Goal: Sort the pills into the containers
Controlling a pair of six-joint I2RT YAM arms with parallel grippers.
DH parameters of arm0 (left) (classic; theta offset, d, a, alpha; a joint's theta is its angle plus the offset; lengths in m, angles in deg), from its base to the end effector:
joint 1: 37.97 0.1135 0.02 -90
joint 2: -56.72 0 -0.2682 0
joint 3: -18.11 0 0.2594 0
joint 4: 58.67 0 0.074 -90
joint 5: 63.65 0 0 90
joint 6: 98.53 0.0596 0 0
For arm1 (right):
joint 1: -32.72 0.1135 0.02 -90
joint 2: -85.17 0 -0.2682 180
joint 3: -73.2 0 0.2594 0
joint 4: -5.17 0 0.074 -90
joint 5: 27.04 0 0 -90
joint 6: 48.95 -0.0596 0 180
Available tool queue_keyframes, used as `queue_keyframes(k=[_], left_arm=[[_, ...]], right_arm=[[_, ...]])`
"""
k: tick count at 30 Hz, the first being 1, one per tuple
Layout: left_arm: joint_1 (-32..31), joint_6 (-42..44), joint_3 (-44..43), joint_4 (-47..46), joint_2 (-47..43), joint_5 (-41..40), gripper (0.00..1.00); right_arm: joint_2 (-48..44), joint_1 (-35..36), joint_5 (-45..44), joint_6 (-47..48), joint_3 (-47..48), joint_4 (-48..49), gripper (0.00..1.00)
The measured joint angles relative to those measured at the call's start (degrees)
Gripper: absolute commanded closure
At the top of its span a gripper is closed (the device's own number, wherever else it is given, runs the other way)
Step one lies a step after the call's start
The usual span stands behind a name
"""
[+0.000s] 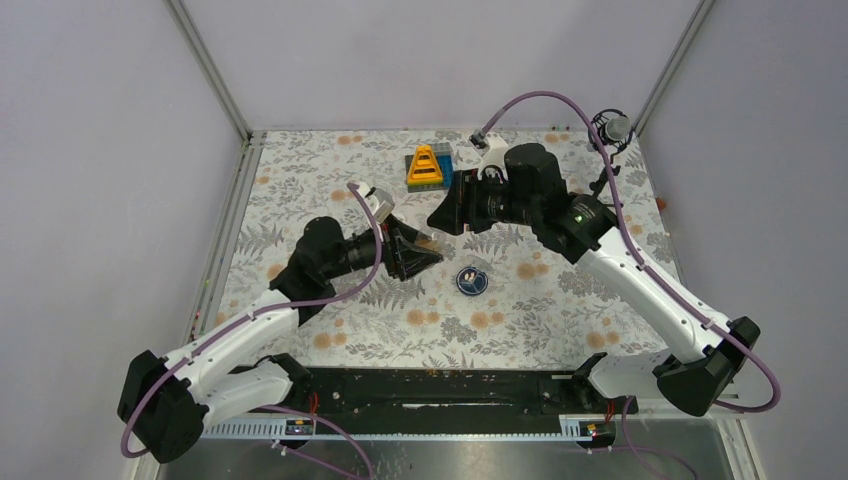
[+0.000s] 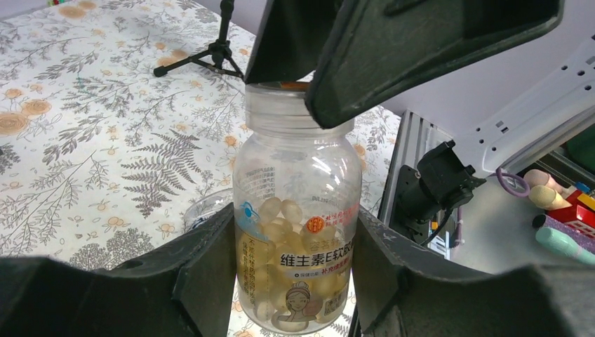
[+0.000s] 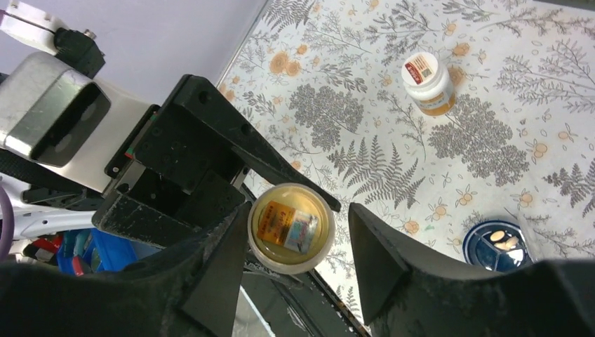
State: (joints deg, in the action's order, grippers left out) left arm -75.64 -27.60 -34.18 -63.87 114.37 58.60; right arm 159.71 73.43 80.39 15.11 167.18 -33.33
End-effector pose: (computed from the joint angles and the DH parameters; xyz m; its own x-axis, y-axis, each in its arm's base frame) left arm 0.1857 -0.1835 0.3155 -0.3090 -0.1106 -0.9446 0.8869 0.3250 -0.3281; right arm 0.2285 0.2202 0.4156 -0.5887 0.0440 -0.8072 -0.6443 0.5775 0.5014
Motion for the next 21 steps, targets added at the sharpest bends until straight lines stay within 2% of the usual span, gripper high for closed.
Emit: queue_keyframes(k=[3, 5, 13, 14, 17, 21], left_arm=[[0.0, -1.09, 0.87, -0.46, -0.44, -1.07, 1.0], [0.0, -2.47, 1.46, -0.87, -0.96, -2.14, 1.0], [0.0, -6.14, 1.7, -3.39, -1.92, -3.65, 1.0], [0.0, -6.29, 1.73, -3.43, -2.03, -3.65, 1.0], [0.0, -6.38, 1.73, -3.87, -2.14, -3.61, 1.0], [0.0, -6.36, 1.73, -3.96, -2.05, -3.26, 1.0]], right_arm=[[-0.02, 0.07, -0.13, 0.02, 0.0, -1.22, 0.28], [-0.44, 0.07, -0.39, 0.5, -0.31, -1.64, 0.25], [-5.09, -1.49, -1.9, 2.91, -1.55, -4.17, 0.43], [-5.57, -1.97, -2.01, 2.97, -1.77, -4.22, 0.41], [-6.54, -2.6, -1.25, 2.97, -2.62, -3.89, 0.17], [-7.21, -2.62, 3.96, 2.78, -4.92, 0.02, 0.06]])
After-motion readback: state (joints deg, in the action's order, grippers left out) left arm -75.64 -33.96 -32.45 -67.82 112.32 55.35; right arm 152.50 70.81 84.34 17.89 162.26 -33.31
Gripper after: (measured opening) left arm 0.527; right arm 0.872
